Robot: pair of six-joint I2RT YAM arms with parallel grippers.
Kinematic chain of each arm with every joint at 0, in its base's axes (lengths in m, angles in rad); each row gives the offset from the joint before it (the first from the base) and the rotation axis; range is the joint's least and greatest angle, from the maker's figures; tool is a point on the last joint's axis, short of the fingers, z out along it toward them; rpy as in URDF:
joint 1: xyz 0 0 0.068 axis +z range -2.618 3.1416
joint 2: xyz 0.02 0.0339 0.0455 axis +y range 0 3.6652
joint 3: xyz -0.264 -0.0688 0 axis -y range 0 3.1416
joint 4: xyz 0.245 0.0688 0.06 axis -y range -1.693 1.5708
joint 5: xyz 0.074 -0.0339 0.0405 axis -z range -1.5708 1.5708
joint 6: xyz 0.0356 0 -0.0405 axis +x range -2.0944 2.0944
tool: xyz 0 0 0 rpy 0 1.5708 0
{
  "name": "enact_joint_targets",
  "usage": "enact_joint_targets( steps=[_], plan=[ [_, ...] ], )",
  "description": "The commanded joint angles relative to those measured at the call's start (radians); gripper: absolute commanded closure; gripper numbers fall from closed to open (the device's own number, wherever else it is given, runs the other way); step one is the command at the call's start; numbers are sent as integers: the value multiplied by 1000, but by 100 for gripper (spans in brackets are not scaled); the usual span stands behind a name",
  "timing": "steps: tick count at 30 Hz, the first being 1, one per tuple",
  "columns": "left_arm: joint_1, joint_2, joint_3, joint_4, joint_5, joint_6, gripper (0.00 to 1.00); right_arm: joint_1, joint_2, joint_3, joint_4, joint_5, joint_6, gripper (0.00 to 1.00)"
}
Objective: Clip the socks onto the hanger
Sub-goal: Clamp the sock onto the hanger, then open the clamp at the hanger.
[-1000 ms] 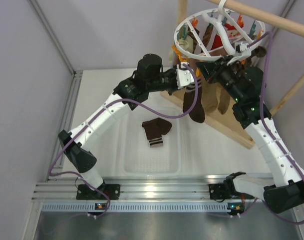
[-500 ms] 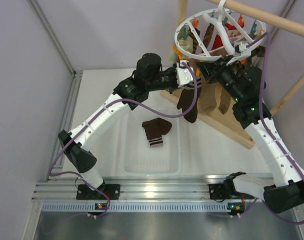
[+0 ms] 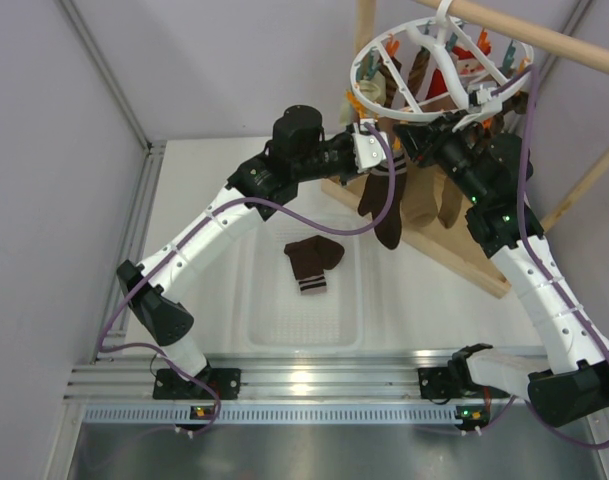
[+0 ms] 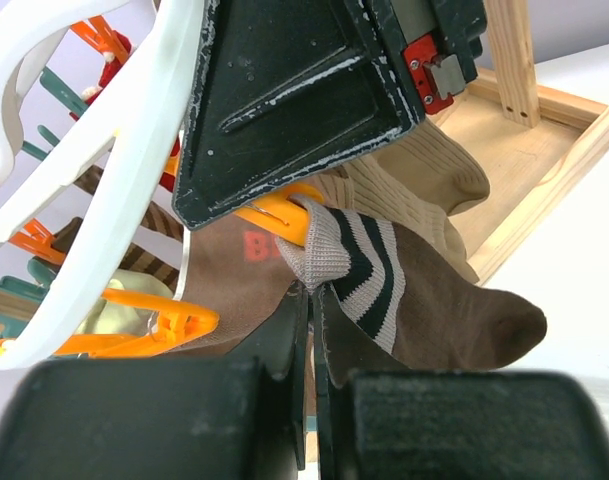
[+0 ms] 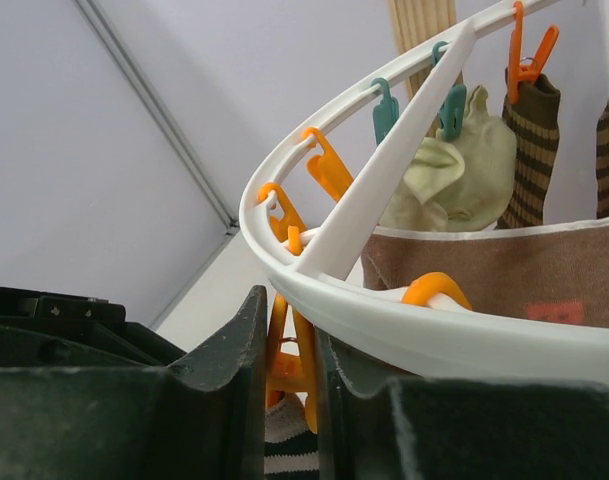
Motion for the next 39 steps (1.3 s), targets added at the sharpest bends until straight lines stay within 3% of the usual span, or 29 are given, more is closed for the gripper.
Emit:
enact_joint_targets(
  steps=[1, 4, 8, 10, 11, 13, 15, 18, 25, 27, 32, 35, 39],
  plan=[
    [-4, -41, 40, 72, -4, -1, 100, -2, -1, 3, -25, -74, -30, 82],
    [-6, -41, 35, 74, -4, -1, 100, -2, -4, 8, -30, -72, -22, 64],
    [-6, -36, 31, 72, -5, -16, 100, -2, -18, 22, -54, -68, -21, 49],
    [-6, -33, 31, 71, -13, -33, 92, -2, -26, 26, -71, -51, -22, 44],
    [-7, -31, 31, 72, -17, -59, 87, -3, -29, 26, -73, -45, -25, 43],
    [-6, -38, 20, 80, -33, -88, 62, -6, -38, 26, -87, -22, -33, 43],
    [-6, -48, 2, 86, -45, -146, 48, -16, -41, 30, -99, -16, -30, 43],
    [-1, -91, -55, 97, -54, -212, 36, -39, -44, 39, -125, -9, -32, 43],
    [133, -222, -276, 247, 50, -520, 29, -120, -70, 33, -160, -11, -50, 42],
    [204, -229, -322, 360, 81, -658, 21, -138, -78, 22, -162, -20, -55, 41],
    [334, -170, -397, 629, 189, -861, 19, -197, -87, 5, -160, -34, -68, 41],
    [345, -136, -449, 888, 262, -906, 19, -227, -88, 2, -159, -42, -81, 40],
    [325, -52, -462, 1109, 312, -936, 13, -276, -82, -6, -147, -54, -79, 40]
  ],
)
